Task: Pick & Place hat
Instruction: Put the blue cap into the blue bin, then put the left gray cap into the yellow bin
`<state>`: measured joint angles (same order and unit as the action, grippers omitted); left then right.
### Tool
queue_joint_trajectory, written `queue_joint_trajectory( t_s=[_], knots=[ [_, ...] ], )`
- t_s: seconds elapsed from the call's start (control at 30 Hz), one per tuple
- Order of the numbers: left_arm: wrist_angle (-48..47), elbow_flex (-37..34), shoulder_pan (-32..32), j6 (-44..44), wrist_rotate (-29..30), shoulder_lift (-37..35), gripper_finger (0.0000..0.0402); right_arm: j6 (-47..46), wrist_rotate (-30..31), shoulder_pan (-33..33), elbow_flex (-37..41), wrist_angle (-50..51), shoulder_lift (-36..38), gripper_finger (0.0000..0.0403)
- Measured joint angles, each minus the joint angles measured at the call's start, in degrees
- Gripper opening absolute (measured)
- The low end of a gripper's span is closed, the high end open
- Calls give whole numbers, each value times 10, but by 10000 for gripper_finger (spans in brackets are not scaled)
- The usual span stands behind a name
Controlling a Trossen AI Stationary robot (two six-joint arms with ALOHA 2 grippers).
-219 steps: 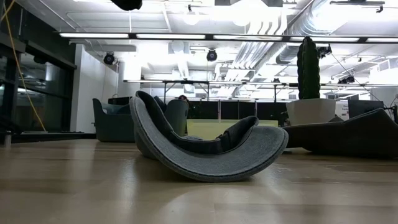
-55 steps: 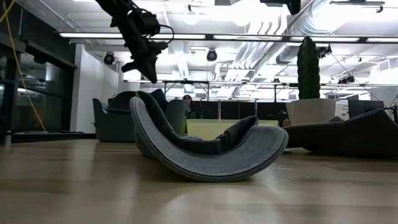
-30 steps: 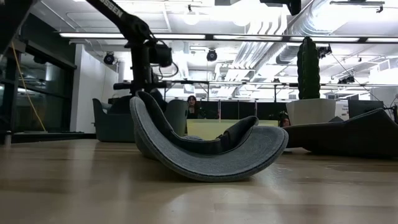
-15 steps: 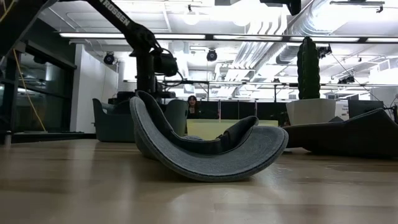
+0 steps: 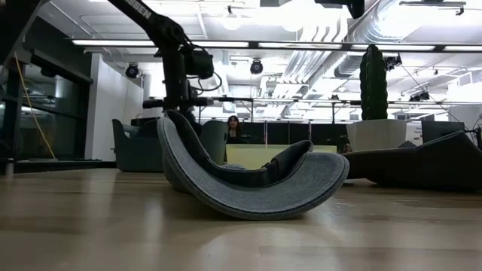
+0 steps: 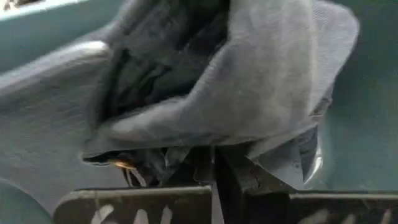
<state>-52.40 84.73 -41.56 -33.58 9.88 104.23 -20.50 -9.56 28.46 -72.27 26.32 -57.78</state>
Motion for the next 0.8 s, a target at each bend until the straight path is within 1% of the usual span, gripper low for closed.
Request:
queue_joint_trajectory(
  t_s=[0.13,0.33,0.63,0.8],
  knots=[
    [0,0,0,8,-3,-18,0,0,0,0,0,0,0,211],
    [0,0,0,23,-36,-53,0,2,-4,0,0,0,0,211],
    [0,0,10,48,-70,-134,0,17,-8,0,0,0,0,211],
    [0,0,39,71,-127,-186,0,40,-40,0,0,0,0,211]
  ],
)
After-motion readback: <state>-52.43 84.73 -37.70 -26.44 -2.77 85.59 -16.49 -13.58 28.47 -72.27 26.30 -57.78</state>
